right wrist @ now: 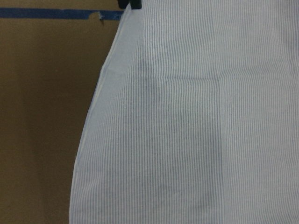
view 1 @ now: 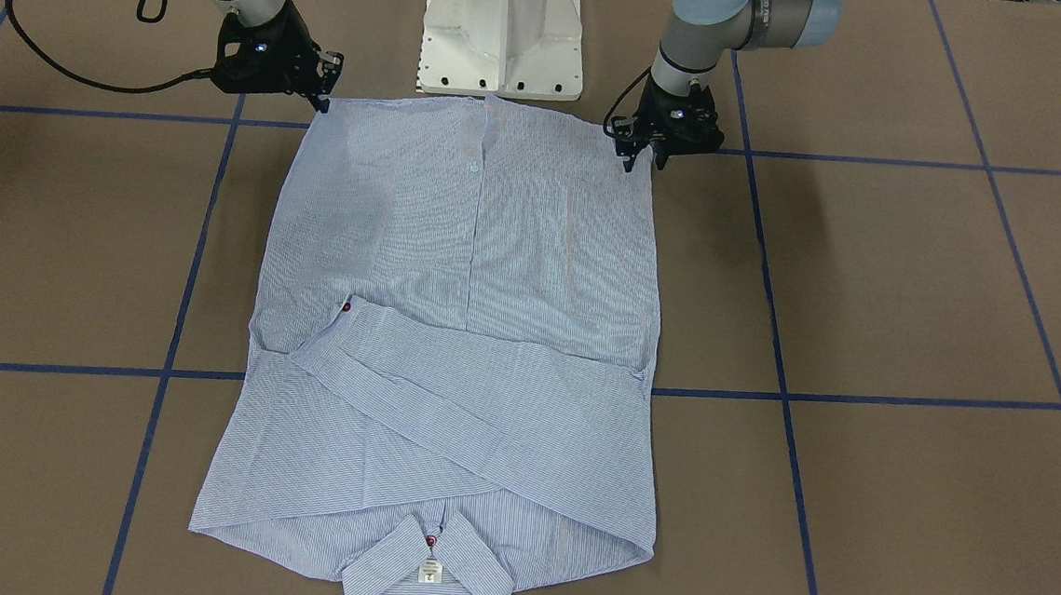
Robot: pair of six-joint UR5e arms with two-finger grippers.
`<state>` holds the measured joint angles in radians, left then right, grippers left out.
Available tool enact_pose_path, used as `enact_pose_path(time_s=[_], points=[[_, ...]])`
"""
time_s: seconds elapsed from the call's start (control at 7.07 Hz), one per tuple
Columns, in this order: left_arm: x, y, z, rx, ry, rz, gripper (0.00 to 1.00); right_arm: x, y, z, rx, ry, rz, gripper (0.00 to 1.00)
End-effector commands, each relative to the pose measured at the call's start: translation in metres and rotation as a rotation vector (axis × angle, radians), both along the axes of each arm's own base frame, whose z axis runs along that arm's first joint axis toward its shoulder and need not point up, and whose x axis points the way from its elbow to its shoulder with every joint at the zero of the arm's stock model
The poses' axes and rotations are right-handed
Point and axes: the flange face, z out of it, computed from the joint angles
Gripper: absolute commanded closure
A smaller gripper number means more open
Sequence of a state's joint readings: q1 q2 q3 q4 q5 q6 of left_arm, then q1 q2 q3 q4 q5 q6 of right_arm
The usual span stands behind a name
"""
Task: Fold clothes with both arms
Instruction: 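Grasp the hem corners nearest the robot with both grippers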
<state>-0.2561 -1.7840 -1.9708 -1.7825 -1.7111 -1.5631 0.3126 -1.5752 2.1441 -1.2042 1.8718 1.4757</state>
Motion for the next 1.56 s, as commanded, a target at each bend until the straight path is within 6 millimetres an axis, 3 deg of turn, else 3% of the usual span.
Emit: enact_pose_path(time_s=[0.0, 0.85, 1.13, 1.42], points=[[0.001, 0.0, 0.002, -0.002, -0.004, 0.001, 0.56, 0.001, -0.001, 0.0, -0.001, 0.0, 0.001, 1.0], [-0.004, -0.002, -0.004, -0.001, 0.007, -0.005, 1.0, 0.002, -0.003, 0.0, -0.001, 0.0, 0.007, 1.0], [-0.018, -0.005, -0.018, 0.006, 0.038, -0.013, 1.0, 0.011, -0.01, -0.005, -0.008, -0.015, 0.004, 1.0], [-0.048, 0.002, -0.047, 0.016, 0.071, -0.01, 1.0, 0.037, -0.023, -0.023, -0.054, -0.072, -0.02, 1.0]])
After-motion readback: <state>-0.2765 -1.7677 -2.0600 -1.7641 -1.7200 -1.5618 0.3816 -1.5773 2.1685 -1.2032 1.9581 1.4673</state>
